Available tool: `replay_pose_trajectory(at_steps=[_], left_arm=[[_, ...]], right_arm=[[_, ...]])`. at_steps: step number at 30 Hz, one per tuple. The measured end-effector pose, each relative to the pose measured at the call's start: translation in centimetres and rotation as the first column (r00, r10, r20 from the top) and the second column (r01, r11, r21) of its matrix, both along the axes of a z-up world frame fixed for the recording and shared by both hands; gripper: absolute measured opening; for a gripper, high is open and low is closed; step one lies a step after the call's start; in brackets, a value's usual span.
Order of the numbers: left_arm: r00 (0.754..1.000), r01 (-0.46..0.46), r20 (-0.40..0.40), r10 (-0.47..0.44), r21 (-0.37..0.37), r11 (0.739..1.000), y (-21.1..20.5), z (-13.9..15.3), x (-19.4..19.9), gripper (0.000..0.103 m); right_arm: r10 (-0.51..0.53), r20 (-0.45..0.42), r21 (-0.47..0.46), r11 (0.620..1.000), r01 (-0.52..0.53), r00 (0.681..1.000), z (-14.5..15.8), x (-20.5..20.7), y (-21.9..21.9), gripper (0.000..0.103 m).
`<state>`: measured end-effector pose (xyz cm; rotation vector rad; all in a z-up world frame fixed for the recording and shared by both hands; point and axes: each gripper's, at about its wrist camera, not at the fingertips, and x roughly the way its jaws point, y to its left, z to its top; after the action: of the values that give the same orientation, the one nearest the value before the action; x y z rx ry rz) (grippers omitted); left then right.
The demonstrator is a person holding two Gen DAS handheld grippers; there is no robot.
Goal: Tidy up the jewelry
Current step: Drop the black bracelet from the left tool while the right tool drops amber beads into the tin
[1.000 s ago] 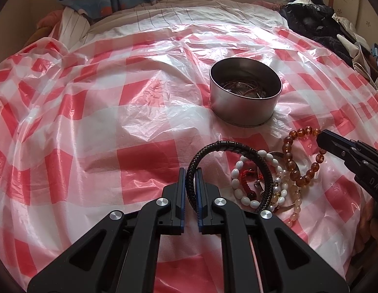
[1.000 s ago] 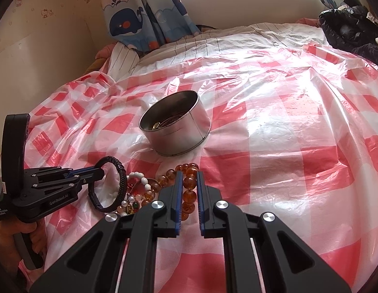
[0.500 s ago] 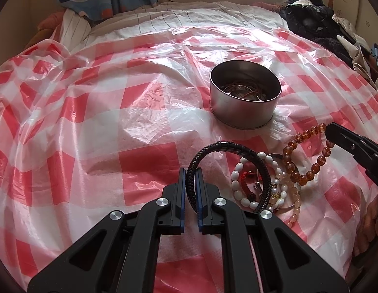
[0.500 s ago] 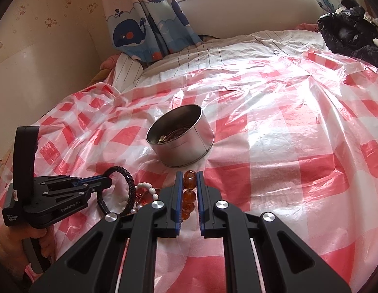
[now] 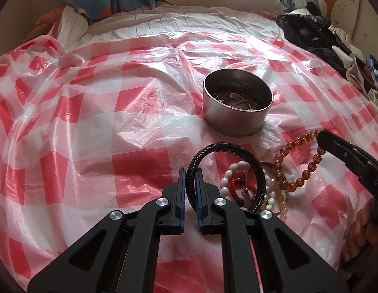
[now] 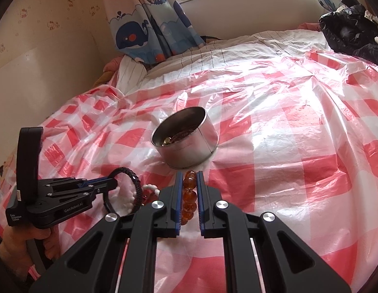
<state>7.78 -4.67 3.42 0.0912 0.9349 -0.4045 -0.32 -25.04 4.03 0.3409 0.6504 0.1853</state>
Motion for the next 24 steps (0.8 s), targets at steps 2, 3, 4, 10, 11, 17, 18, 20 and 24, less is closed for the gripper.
replay_pose_trajectory(at_steps=[2,3,4,10,11,17,18,20,24], left_arm=[[1.0,0.007,0.003,-0.006,-0.044,0.999,-0.3,0.6,0.3,0.007],[1.0,0.01,0.01,-0.01,-0.055,0.998,-0.5,0.9,0.5,0.007],[1.0,0.016,0.019,-0.015,-0.063,0.998,-0.8,1.3,0.7,0.007],[0.998,0.032,0.048,-0.027,-0.107,0.994,-2.1,3.0,2.1,0.007],[0.998,0.031,0.054,-0.025,-0.111,0.993,-2.4,3.2,2.6,0.007],[0.998,0.032,0.064,-0.024,-0.127,0.991,-5.2,3.9,6.0,0.007],[0.998,0.039,0.047,-0.034,-0.116,0.992,-5.9,3.6,6.8,0.007],[0.999,0.042,0.015,-0.041,-0.091,0.995,-6.8,2.8,8.0,0.008],[1.0,0.026,0.015,-0.025,-0.067,0.997,-6.8,2.5,8.9,0.008]], right_arm=[[0.0,0.02,0.014,1.0,0.0,1.0,0.6,-0.1,-0.2,0.012],[0.001,0.028,0.021,1.0,-0.001,1.0,0.9,-0.1,-0.2,0.012],[0.001,0.034,0.026,1.0,-0.002,0.999,1.2,-0.1,-0.3,0.012],[0.005,0.06,0.035,0.999,-0.007,0.998,2.4,0.4,-0.5,0.012],[0.004,0.065,0.037,0.999,-0.007,0.998,2.6,0.6,-0.6,0.012],[0.0,0.089,0.028,1.0,-0.002,0.996,3.8,1.0,-1.2,0.012],[0.001,0.09,0.027,1.0,-0.003,0.996,3.9,1.2,-1.2,0.012],[0.005,0.092,0.026,1.0,-0.007,0.996,4.1,1.7,-1.2,0.012],[0.023,0.114,0.015,1.0,-0.025,0.993,5.3,3.1,-0.7,0.012]])
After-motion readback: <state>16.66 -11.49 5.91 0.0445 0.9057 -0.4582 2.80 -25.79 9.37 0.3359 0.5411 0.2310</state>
